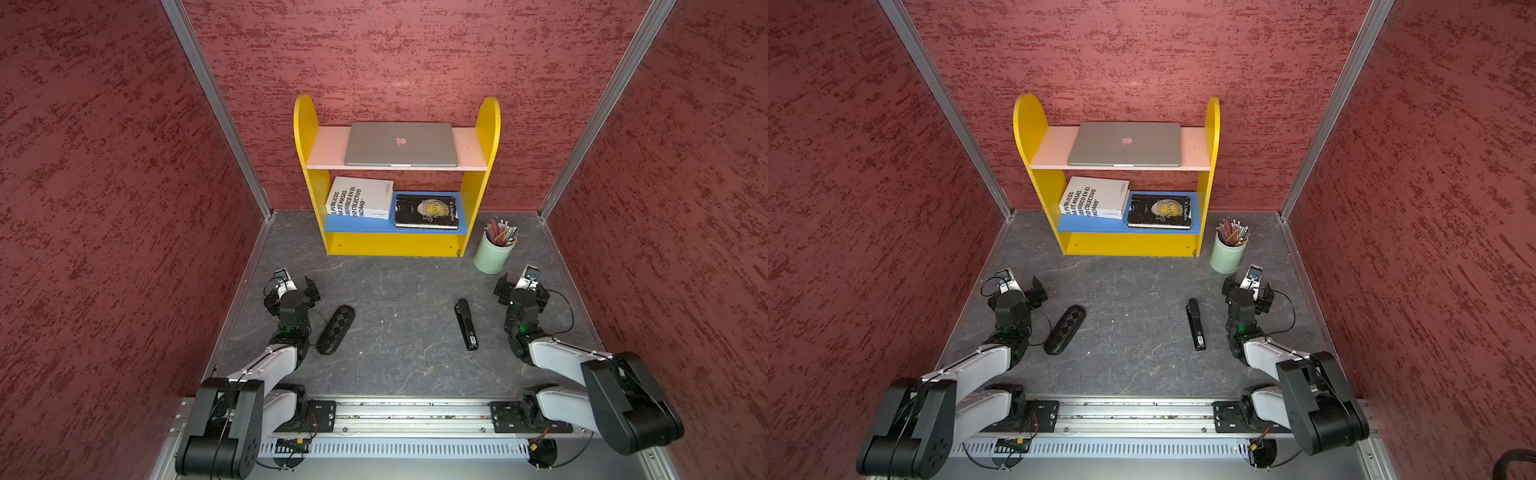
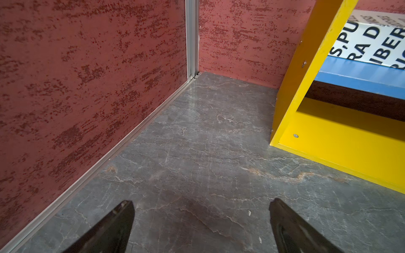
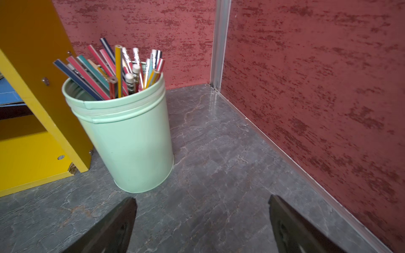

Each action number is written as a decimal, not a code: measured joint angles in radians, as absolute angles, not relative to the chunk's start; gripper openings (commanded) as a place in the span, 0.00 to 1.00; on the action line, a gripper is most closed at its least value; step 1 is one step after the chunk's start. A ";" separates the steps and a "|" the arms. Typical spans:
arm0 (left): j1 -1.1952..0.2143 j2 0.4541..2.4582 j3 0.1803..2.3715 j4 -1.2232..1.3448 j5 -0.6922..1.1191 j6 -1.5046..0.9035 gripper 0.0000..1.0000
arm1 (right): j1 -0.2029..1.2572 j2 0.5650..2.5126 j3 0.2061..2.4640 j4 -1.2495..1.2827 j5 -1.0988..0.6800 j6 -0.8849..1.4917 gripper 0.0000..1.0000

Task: Close the laptop lid and set it aside
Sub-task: Reset both arms

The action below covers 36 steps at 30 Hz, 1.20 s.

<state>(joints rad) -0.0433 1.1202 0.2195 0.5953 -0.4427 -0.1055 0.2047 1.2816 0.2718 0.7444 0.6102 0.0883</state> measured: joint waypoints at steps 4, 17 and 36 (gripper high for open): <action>-0.023 1.154 0.228 0.649 -0.391 -0.089 1.00 | 0.204 1.358 0.339 0.769 0.559 0.029 0.98; 0.064 1.493 0.304 0.902 -0.093 -0.077 1.00 | 0.092 1.509 0.360 0.887 0.314 -0.023 0.98; 0.016 1.528 0.353 0.898 -0.047 -0.017 1.00 | 0.062 1.542 0.362 0.896 0.198 -0.007 0.99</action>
